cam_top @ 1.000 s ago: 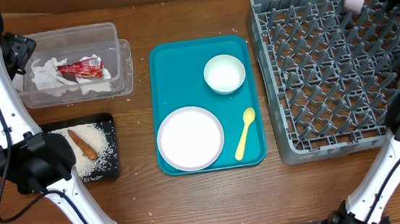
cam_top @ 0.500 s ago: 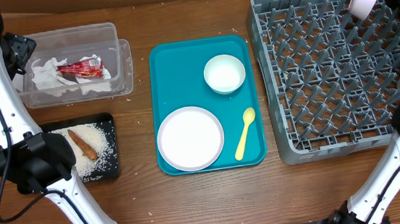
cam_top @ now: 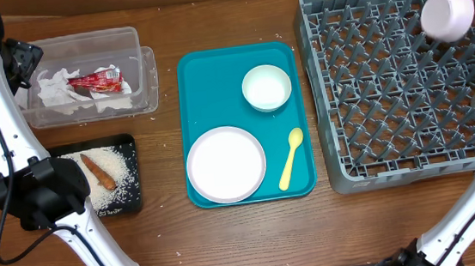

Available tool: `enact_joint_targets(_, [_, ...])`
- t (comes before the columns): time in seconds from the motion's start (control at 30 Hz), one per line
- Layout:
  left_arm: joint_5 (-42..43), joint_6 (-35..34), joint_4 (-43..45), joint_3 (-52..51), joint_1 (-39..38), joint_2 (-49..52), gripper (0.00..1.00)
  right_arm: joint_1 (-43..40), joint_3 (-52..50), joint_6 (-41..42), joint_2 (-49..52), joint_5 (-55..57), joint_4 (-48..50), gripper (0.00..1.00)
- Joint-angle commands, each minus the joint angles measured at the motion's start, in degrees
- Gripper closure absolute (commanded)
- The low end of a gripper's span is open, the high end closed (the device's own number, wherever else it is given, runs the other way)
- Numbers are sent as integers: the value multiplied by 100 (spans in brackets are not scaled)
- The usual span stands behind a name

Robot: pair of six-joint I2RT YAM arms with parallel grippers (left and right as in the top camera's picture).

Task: Sort waste into correct bins and load items into the dishwasher

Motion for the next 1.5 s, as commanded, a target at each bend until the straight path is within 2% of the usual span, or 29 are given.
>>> enact_joint_targets(0.0, [2,22,9,0,-35,-24,0,-289,57,-461,-791,756,-557,77])
enact_joint_targets(0.2, [2,22,9,0,-35,-24,0,-466,57,-975,-1545,2065,-1550,63])
enact_joint_targets(0.53, [2,22,9,0,-35,-24,0,-186,57,-1058,-2835,2658,-1749,62])
enact_joint_targets(0.7, [2,22,9,0,-35,-24,0,671,57,-1381,-3322,2673,-2129,59])
enact_joint_targets(0.77, [2,22,9,0,-35,-24,0,1268,57,-1812,-3381,2675,-2389,51])
enact_joint_targets(0.87, [2,22,9,0,-35,-24,0,2240,48,-2544,-3348,2789,-2767,34])
enact_joint_targets(0.93, [2,22,9,0,-35,-24,0,3053,48,-2804,-3257,3401,-2997,0])
enact_joint_targets(1.1, [2,22,9,0,-35,-24,0,4627,44,-2796,-2905,5038,-3228,0])
enact_joint_targets(1.27, [2,22,9,0,-35,-24,0,5716,42,-2747,-2277,5423,-3224,0])
enact_joint_targets(1.33, [2,22,9,0,-35,-24,0,6059,42,-2673,-1923,5427,-3189,13])
enact_joint_targets(1.4, [2,22,9,0,-35,-24,0,6295,42,-2468,-1600,5480,-3185,32])
enact_joint_targets(1.47, [2,22,9,0,-35,-24,0,6485,42,-2358,-1305,5480,-3185,36])
